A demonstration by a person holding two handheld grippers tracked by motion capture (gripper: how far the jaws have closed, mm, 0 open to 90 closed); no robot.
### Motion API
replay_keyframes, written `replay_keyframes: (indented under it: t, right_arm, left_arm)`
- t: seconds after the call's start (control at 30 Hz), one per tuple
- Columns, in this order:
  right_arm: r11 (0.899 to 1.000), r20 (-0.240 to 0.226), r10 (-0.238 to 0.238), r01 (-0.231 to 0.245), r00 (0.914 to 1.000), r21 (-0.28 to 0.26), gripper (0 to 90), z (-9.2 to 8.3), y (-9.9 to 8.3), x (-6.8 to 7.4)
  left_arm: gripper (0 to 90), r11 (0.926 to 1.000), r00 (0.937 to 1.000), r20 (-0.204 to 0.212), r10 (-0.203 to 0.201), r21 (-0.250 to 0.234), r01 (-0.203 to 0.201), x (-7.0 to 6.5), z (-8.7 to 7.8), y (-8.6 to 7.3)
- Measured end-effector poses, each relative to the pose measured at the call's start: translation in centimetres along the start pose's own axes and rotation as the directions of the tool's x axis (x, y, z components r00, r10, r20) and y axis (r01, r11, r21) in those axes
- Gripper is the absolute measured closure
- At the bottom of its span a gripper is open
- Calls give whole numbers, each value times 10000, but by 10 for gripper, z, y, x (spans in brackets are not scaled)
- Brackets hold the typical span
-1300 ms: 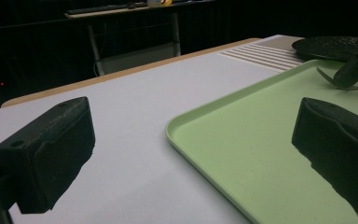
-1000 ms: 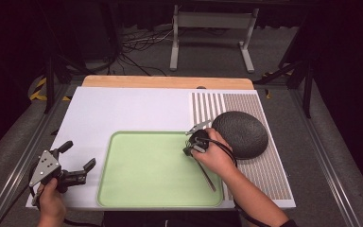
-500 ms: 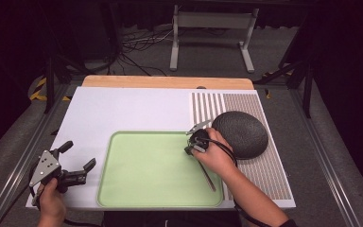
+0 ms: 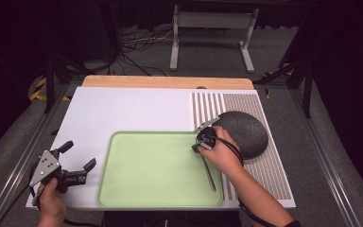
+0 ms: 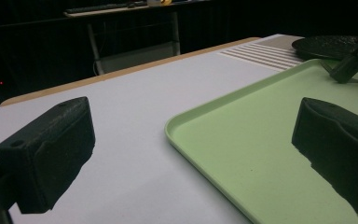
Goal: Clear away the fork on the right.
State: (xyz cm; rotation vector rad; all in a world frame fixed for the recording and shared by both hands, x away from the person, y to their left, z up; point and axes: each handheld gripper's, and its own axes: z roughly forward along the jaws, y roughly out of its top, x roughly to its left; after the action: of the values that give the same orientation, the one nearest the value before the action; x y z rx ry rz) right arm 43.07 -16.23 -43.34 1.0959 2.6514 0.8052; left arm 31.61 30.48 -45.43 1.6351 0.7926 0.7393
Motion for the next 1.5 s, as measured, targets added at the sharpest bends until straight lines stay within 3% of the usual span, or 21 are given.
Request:
replay_keyframes:
  t: [0.7, 1.17, 1.33, 1.4, 1.43, 1.47, 1.5]
  right_arm:
    - [9984, 266, 561, -559, 9981, -81, 899, -8, -10, -13]
    - [9979, 353, 608, -600, 9975, -239, 891, -13, -13, -17]
    - [9963, 218, 527, -511, 9984, -691, 761, -23, -10, -14]
    - [9940, 98, 554, -542, 9984, -951, 605, -27, -8, -12]
    - [9940, 98, 554, -542, 9984, -951, 605, -27, -8, -12]
    - [9904, -49, 514, -516, 9987, -1284, 403, -30, -6, -10]
    - [9890, -8, 346, -344, 9994, -1436, 327, -31, -5, -10]
  left_arm:
    - [0, 10000, 10000, 0, 17, 5, -17, 0, 0, 0]
    - [0, 10000, 10000, -5, 20, 6, -20, 0, 0, 0]
    - [0, 10000, 10000, -5, 5, 17, -5, 0, 0, 0]
    - [0, 10000, 10000, -3, 5, -3, -5, 0, 0, 0]
    - [0, 10000, 10000, -3, 5, -3, -5, 0, 0, 0]
    - [0, 10000, 10000, -14, 2, 1, -2, 0, 0, 0]
    - [0, 10000, 10000, -11, -3, 0, 3, 0, 0, 0]
